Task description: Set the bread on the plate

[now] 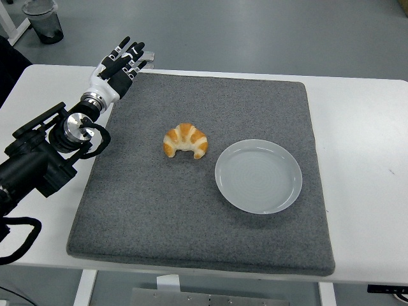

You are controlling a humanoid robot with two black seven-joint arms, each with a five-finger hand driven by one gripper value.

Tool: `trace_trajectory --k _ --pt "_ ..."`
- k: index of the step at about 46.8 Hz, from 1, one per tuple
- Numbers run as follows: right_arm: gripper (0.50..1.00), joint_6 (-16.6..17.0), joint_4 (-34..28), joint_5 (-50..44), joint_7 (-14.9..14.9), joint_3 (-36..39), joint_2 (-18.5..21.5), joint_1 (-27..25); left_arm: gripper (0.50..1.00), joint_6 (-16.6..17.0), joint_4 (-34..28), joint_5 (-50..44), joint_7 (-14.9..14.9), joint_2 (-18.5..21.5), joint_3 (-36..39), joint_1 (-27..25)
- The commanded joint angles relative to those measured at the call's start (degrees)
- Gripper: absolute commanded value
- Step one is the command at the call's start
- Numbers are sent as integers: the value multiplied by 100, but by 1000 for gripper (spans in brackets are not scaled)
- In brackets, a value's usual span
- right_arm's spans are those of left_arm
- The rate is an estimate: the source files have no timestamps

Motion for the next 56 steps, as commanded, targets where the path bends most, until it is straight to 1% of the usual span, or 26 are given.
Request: trace_trajectory --k 1,11,17,21,23,30,36,42,49,56 --pt "930 0 0 0 -6 0 0 0 990 -7 0 0 0 9 -9 9" --pt "930 0 0 0 3 0 0 0 992 -113 -52 9 0 9 0 79" --pt "932 0 0 0 3 0 0 0 992 -201 -87 219 0 17 167 -44" --pt "932 0 0 0 3 0 0 0 992 -245 -132 833 0 79 281 -228" --pt "932 0 0 0 3 0 0 0 992 -323 -140 1211 0 158 290 -307" --pt "932 0 0 0 3 0 0 0 988 -772 -211 2293 62 237 360 -553" --pt "932 0 0 0 3 0 0 0 988 -877 -211 2987 62 351 772 -826" --pt "930 0 0 0 3 0 0 0 988 -1088 -219 3655 44 422 1309 -1116" --pt "930 0 0 0 3 0 0 0 981 -1159 -430 4481 53 474 1669 -1353" --pt "932 0 0 0 3 0 0 0 975 -1159 -834 4974 62 720 2214 -1547"
